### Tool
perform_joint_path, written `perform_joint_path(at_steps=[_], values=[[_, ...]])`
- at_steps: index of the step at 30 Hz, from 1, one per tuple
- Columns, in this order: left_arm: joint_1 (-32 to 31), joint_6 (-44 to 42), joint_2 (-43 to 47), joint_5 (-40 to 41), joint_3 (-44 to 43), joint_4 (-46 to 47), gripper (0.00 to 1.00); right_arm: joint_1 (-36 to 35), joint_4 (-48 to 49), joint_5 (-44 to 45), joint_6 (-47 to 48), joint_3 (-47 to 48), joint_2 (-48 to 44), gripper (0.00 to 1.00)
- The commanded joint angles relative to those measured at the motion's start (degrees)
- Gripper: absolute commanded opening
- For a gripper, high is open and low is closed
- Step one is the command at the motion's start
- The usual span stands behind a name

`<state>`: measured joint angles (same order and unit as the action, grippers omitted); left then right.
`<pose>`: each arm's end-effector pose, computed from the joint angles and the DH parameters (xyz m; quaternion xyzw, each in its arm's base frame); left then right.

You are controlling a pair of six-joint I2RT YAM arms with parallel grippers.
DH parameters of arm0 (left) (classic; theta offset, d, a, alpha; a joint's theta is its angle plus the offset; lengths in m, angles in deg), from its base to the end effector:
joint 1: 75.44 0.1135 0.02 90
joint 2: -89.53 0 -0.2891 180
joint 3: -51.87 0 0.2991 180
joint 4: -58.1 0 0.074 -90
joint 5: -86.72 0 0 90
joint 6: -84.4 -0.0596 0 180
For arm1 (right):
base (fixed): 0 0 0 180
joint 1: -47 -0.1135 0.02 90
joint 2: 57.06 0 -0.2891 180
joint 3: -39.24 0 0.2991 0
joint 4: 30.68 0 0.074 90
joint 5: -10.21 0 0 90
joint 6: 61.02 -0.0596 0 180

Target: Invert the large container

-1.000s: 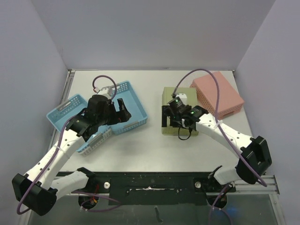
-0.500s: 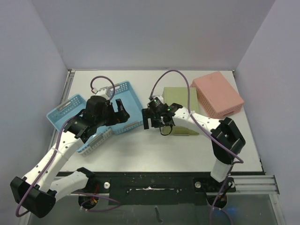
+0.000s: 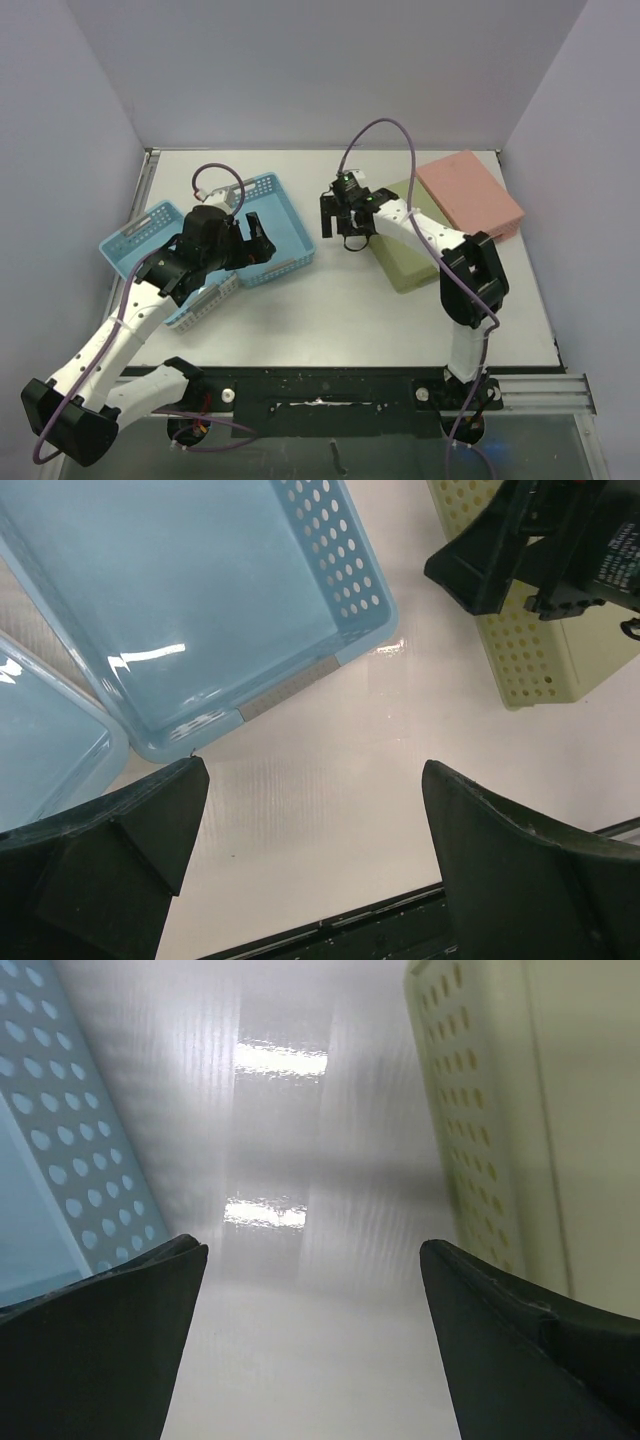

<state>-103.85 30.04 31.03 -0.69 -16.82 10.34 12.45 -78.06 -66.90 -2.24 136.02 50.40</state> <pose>0.2380 -0.1257 0.3315 -0.0665 0.8945 -0.2170 0.3852 0.3951 0.2559 0.2218 0.0031 0.9558 0.0578 0.2882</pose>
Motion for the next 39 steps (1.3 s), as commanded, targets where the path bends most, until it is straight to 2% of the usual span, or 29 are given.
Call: perform_joint_path(at_steps=[1,9,17,21,24,26,30,35,39], values=[[0.10,0.15,1.55,0.34,-0.65,1.03,0.90,-0.17,-0.28,1.52,3.41,3.77,4.51,0.94],[0.09,-1.09,1.97,0.50,-2.19,-1.35,0.90,5.97,-1.55,4.61,5.74,9.03,11.69,0.94],[0.04,-0.10,3.65,-0.36,-1.29,-2.10,0.90,13.86,-4.93,3.72,5.96,24.04,21.43,0.95],[-0.05,0.33,4.19,-0.47,-0.95,-2.47,0.90,13.80,-7.11,-0.90,6.24,32.50,23.32,0.95],[-0.14,0.50,4.19,-0.40,-0.55,-2.16,0.90,11.78,-6.64,-2.69,7.29,32.59,20.25,0.95],[-0.16,0.30,3.80,-0.45,-0.46,-2.02,0.90,10.08,-6.45,-2.80,7.57,30.80,16.58,0.95],[-0.24,-0.48,2.46,-0.46,-0.51,-1.26,0.90,7.16,-1.49,-2.56,6.77,15.00,3.13,0.96],[-0.41,-1.29,-0.36,0.55,-0.79,-0.29,0.90,7.45,2.32,-2.11,1.62,-7.44,-11.46,0.96],[-0.64,-1.26,-3.87,1.59,-1.78,0.75,0.90,7.78,3.03,-0.73,-2.00,-17.56,-19.10,0.96]])
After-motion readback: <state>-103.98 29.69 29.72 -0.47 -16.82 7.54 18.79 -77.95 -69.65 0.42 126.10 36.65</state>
